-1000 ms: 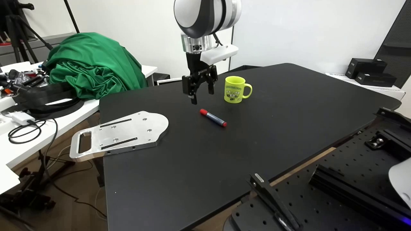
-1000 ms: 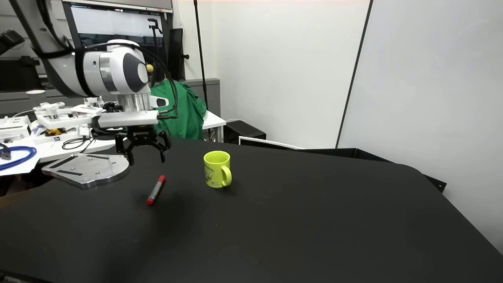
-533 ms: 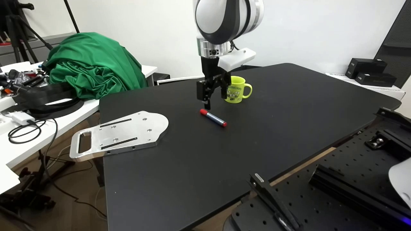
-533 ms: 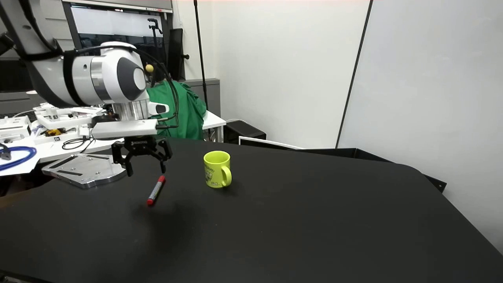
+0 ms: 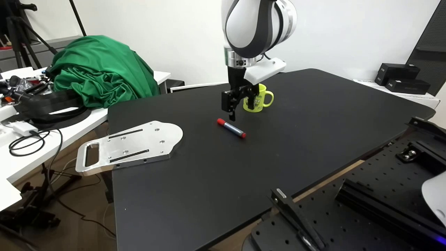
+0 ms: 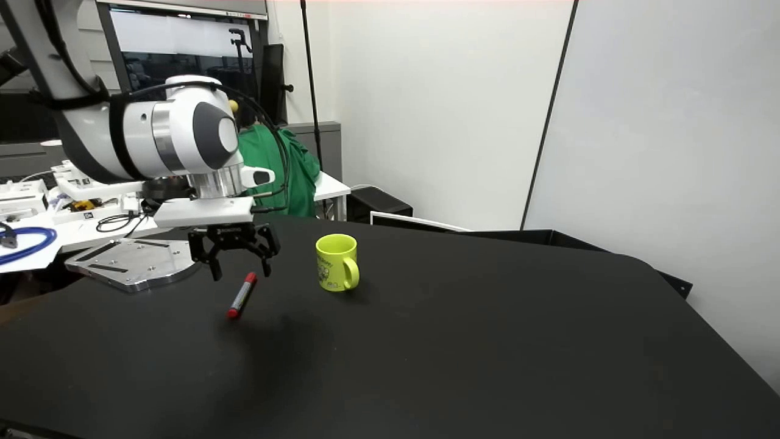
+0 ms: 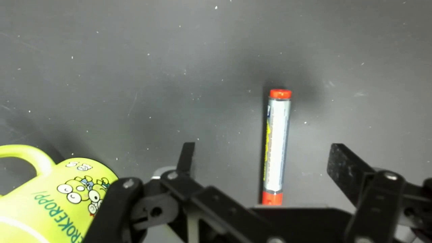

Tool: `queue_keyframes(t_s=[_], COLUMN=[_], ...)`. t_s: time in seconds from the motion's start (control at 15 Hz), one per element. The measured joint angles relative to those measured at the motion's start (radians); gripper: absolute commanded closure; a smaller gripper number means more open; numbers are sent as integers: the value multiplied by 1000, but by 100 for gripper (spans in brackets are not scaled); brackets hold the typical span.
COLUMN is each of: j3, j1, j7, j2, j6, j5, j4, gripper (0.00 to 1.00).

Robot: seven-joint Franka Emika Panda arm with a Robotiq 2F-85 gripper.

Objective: Pick the marker from the cup and put it on the table, then pick it and put it back in the cup

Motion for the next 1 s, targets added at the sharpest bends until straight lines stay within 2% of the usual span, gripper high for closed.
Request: queue_keyframes(t_s=[1.0], j3=[-38], j1=[64], j7=[105], j2=[75], j6=[35], j5=[22], j4=[14], gripper=[0])
